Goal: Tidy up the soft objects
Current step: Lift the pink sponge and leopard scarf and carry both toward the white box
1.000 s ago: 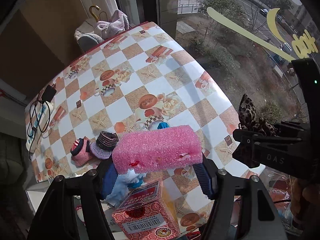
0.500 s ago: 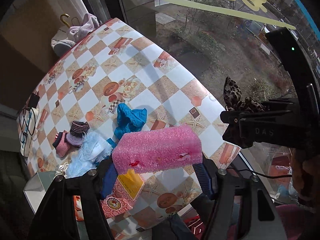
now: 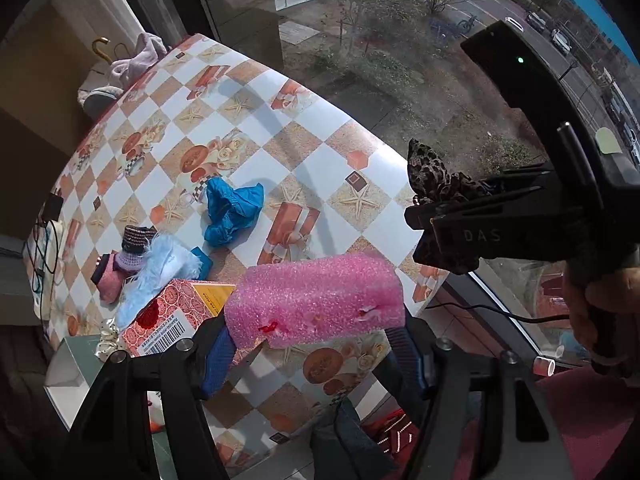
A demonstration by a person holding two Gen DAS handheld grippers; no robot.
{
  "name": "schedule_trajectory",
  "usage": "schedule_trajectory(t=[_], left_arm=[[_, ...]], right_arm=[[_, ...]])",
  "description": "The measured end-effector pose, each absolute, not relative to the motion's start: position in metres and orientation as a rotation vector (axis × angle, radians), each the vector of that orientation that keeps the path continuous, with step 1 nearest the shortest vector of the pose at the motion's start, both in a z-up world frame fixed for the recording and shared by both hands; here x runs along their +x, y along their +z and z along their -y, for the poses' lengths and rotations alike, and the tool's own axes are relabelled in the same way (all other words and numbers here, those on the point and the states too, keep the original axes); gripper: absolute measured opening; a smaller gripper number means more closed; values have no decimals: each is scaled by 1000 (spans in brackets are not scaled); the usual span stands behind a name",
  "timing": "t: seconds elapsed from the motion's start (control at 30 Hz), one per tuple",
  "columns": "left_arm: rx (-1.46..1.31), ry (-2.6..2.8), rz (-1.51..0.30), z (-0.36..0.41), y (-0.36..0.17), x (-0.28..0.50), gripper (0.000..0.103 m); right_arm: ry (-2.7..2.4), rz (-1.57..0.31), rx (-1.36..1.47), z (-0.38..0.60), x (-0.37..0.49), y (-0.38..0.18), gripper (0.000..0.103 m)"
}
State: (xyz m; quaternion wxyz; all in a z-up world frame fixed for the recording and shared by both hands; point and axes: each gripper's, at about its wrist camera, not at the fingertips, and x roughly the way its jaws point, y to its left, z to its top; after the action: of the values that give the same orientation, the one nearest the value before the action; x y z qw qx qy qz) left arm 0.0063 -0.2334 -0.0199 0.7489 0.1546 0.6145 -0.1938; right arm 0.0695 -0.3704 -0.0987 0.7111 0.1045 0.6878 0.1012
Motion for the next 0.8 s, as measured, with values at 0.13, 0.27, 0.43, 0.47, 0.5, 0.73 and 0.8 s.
schedule_trajectory(t=[0.13, 0.27, 0.43, 0.47, 0.5, 0.73, 0.8], left_arm=[[380, -517, -1334, 225, -23, -14, 72], [410, -595, -1321, 210, -21, -35, 72], [452, -652, -1294, 188, -17, -55, 72], [458, -656, -1293, 183, -17, -58, 72], [462, -659, -1293, 178, -17, -61, 72], [466, -658, -1292, 145, -17, -80, 72], [462, -649, -1288, 137, -16, -82, 72]], right_arm=[[165, -1540, 247, 362, 49, -101, 42], [101, -1537, 286, 352, 26, -95, 42], [58, -1523, 310, 335, 2, -89, 42], [51, -1522, 314, 331, -3, -88, 42], [47, -1523, 319, 329, -8, -88, 42], [45, -1526, 326, 302, -31, -86, 42], [53, -1525, 320, 292, -34, -85, 42]])
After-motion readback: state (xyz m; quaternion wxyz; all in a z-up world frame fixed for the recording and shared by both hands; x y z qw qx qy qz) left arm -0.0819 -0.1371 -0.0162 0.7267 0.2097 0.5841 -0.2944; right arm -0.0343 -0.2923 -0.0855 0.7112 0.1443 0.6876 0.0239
